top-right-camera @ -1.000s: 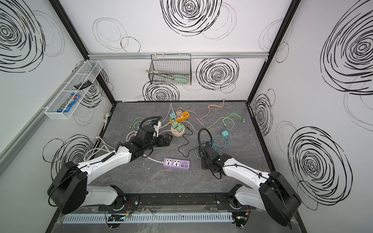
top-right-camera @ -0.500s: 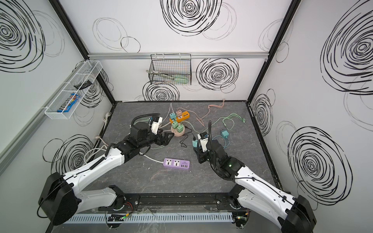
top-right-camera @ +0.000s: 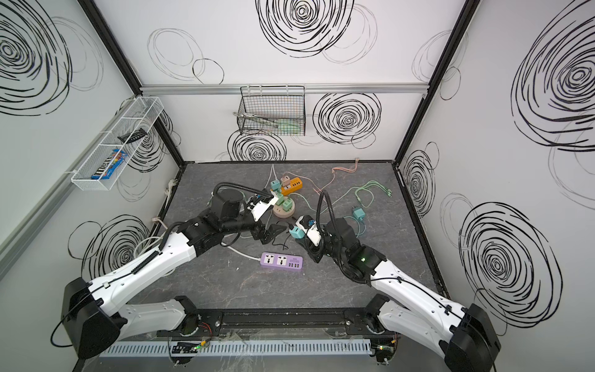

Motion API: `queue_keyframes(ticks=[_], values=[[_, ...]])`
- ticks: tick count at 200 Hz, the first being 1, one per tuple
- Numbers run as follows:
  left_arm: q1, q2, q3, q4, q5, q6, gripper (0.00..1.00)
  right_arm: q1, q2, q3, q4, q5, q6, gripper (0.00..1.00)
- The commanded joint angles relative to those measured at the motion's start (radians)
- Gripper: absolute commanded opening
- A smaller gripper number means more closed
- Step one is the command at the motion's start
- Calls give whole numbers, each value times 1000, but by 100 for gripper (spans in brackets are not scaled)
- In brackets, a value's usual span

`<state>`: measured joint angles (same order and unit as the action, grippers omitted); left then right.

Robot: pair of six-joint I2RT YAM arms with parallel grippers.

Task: Insert the plug
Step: 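Lift the teal charger with the right gripper toward the left gripper, then pass the teal charger from the right gripper into the left gripper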

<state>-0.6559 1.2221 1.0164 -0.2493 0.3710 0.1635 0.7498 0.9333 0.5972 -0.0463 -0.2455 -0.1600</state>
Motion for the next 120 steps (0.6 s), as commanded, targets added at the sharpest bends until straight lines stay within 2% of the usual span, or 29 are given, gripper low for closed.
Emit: queue_keyframes(ticks=[1, 25, 40, 77, 120], values=[[-2, -7, 57, -110, 97, 152, 99, 7, -8, 28, 34, -98, -127, 0], [9, 35, 113, -208, 199, 204, 95, 8, 0, 31, 38, -172, -182, 0], [7, 60, 139, -242, 250, 220, 89, 9, 16, 47, 16, -174, -218, 0], [-7, 104, 165, -270, 269, 230, 76, 11, 45, 93, -33, -157, -284, 0], [-17, 118, 153, -248, 300, 226, 68, 11, 76, 119, -30, -209, -292, 0]])
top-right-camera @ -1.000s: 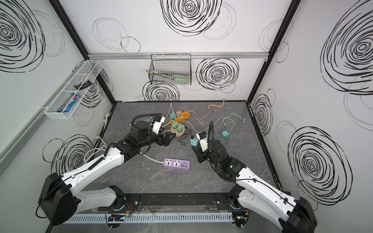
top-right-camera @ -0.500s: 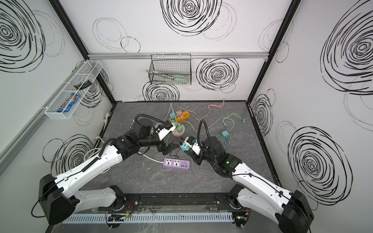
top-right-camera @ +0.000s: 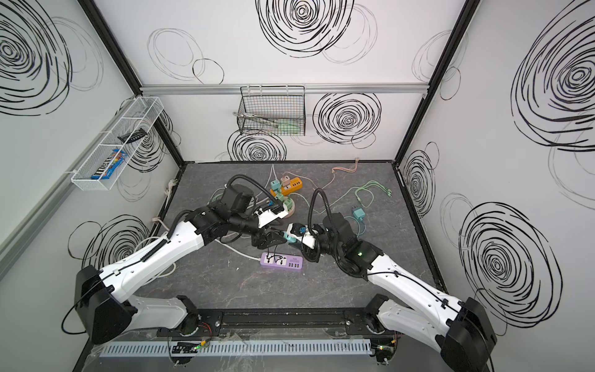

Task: Insert the plug
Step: 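Pass the teal charger from the right gripper into the left gripper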

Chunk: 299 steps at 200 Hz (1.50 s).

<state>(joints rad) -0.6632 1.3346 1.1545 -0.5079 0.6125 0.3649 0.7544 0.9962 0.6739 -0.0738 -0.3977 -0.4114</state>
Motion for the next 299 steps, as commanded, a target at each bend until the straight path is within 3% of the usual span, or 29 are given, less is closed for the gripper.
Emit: queue_keyframes(ticks=[1, 23, 68, 78, 93, 119, 146, 150, 153, 176, 204, 239, 262, 299], values=[[-11, 6, 15, 11, 59, 25, 68, 6, 14, 43, -3, -58, -41, 0], [-16, 17, 5, 18, 83, 27, 61, 6, 31, 55, 9, -84, -34, 0], [-13, 30, 3, 13, 43, 27, 23, 6, 27, 49, 54, -122, 6, 0], [-3, 21, -7, 33, 22, 14, 15, 6, 21, 40, 72, -113, 34, 5], [18, 0, -34, 87, -12, -19, 0, 4, 21, 35, 75, -102, 78, 20], [61, -41, -66, 160, -89, -64, 0, 5, 21, 9, 85, -72, 121, 61], [153, -107, -104, 243, -220, -135, 0, 4, 5, -74, 131, -25, 132, 73], [167, -119, -113, 265, -260, -158, 0, 4, 6, -82, 134, -21, 131, 84], [180, -129, -121, 282, -290, -176, 0, 5, 8, -89, 135, -18, 130, 100], [279, -218, -190, 413, -481, -309, 0, 8, 35, -115, 137, -18, 107, 97], [408, -333, -272, 530, -613, -460, 0, 34, 104, -110, 123, 7, 50, 97], [499, -413, -290, 510, -798, -509, 0, 97, 219, -86, 115, 73, -11, 97], [535, -445, -289, 474, -978, -545, 0, 143, 281, -70, 139, 159, -49, 97], [594, -498, -313, 476, -1148, -584, 0, 169, 369, -29, 127, 209, -134, 97]])
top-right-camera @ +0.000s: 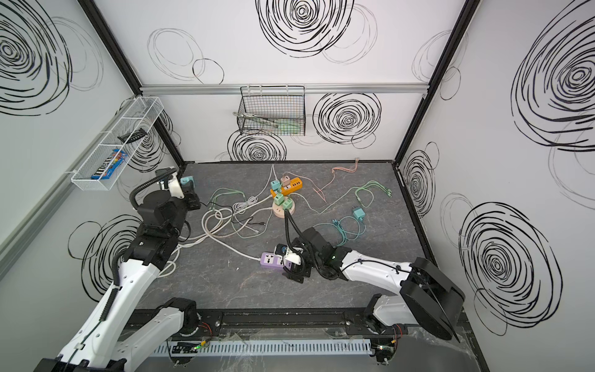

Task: Insert the plug
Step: 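Pass the teal charger from the right gripper into the left gripper, then carry the teal charger toward the purple strip while the right gripper reaches it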

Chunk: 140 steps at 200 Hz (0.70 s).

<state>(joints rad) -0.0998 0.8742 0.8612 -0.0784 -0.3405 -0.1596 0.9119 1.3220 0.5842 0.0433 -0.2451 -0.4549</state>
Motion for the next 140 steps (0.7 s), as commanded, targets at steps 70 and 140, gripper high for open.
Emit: queue_keyframes(ticks=[70, 140], values=[[48, -37, -31, 19, -205, -40, 0, 84, 284, 232, -128, 210, -141, 97], [-16, 47, -58, 67, 74, 51, 0, 71, 374, 267, -146, 375, -155, 99]])
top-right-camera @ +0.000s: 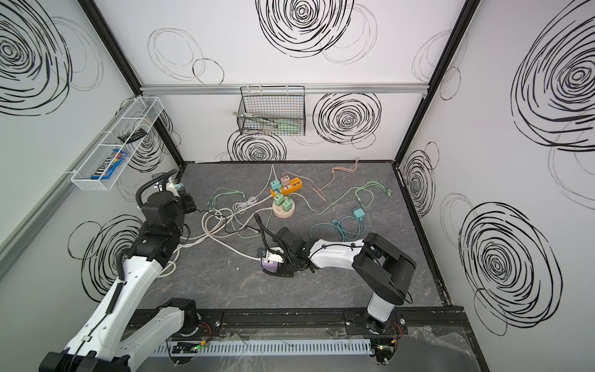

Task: Insert the plug
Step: 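Carry the teal charger toward the purple strip while the right gripper reaches it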

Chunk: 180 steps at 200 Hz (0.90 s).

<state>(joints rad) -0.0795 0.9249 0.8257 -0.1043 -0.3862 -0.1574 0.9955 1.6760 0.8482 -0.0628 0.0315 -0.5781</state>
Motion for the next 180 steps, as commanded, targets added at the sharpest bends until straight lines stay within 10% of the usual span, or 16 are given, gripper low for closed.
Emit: queue_keyframes(ticks=[1, 130, 180], values=[[-38, -4, -26, 97, 122, 50, 0, -15, 21, 2, -39, 99, -31, 99], [-331, 123, -116, 216, 346, 356, 0, -212, -82, -61, 1, 182, -11, 100], [-413, 211, -59, 21, 421, 583, 0, -208, -184, -102, 44, 102, 3, 97]])
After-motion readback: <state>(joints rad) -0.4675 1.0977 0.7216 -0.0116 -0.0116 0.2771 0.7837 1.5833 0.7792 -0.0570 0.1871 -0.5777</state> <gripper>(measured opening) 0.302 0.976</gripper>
